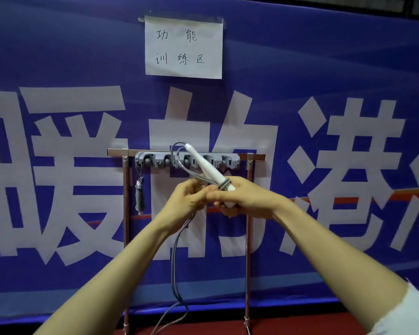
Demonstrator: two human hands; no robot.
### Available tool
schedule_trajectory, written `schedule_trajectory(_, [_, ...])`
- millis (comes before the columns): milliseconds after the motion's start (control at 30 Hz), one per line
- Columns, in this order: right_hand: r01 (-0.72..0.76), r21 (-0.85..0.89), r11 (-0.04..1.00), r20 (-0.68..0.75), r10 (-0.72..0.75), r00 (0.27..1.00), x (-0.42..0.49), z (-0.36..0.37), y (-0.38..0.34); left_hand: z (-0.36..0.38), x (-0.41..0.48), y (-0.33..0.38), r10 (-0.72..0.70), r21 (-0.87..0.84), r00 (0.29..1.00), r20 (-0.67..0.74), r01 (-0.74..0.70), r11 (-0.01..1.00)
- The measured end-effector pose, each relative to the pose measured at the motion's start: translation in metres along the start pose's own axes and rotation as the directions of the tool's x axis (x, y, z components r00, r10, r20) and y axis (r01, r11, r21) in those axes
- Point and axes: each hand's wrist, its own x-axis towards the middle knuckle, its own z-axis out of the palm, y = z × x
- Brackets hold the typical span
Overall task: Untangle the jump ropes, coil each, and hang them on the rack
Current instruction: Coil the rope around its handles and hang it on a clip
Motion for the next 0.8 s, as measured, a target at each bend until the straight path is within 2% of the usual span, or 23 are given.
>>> schedule_trajectory(133, [0.044, 0.155, 0.987, -0.134, -0.023, 0.991, 0.004, 0.002, 0.0, 0.0, 0.005, 0.006, 0.04, -0.035, 0.999, 0.032, -0.039, 0.999])
schedule_trajectory(267, [0.119, 0.212, 0.97, -0.203, -0.075, 0.976, 0.007, 0.006, 0.0, -0.005, 0.006, 0.009, 0.031, -0.077, 0.994, 0.102, -0.023, 0.997])
schedule_trajectory(400, [0.215, 0.347, 0.913, -0.286, -0.116, 0.951, 0.007, 0.009, -0.002, -0.011, 0.002, 0.012, 0.007, -0.082, 0.984, 0.177, 0.008, 0.997])
schedule_trajectory(533, [0.216, 0.346, 0.913, -0.298, -0.111, 0.948, 0.006, 0.007, -0.008, -0.007, -0.002, 0.005, -0.064, -0.144, 0.986, 0.154, 0.086, 0.986])
schedule_trajectory(600, [0.187, 0.338, 0.922, -0.282, -0.09, 0.955, 0.004, 0.008, -0.01, -0.011, -0.002, 0.001, -0.068, -0.171, 0.98, 0.185, 0.101, 0.98])
schedule_trajectory(633, [0.174, 0.348, 0.921, -0.26, -0.083, 0.962, 0.002, 0.007, -0.011, -0.016, -0.002, -0.001, -0.062, -0.123, 0.976, 0.207, 0.089, 0.988])
schedule_trajectory(733, [0.119, 0.422, 0.899, -0.134, -0.068, 0.989, -0.011, -0.002, -0.023, -0.034, -0.001, -0.015, -0.057, 0.183, 0.965, 0.257, 0.009, 0.983])
schedule_trajectory(800, [-0.015, 0.366, 0.93, 0.047, -0.002, 0.999, -0.018, 0.001, -0.03, -0.04, 0.001, -0.018, -0.093, 0.275, 0.968, 0.231, 0.027, 0.961])
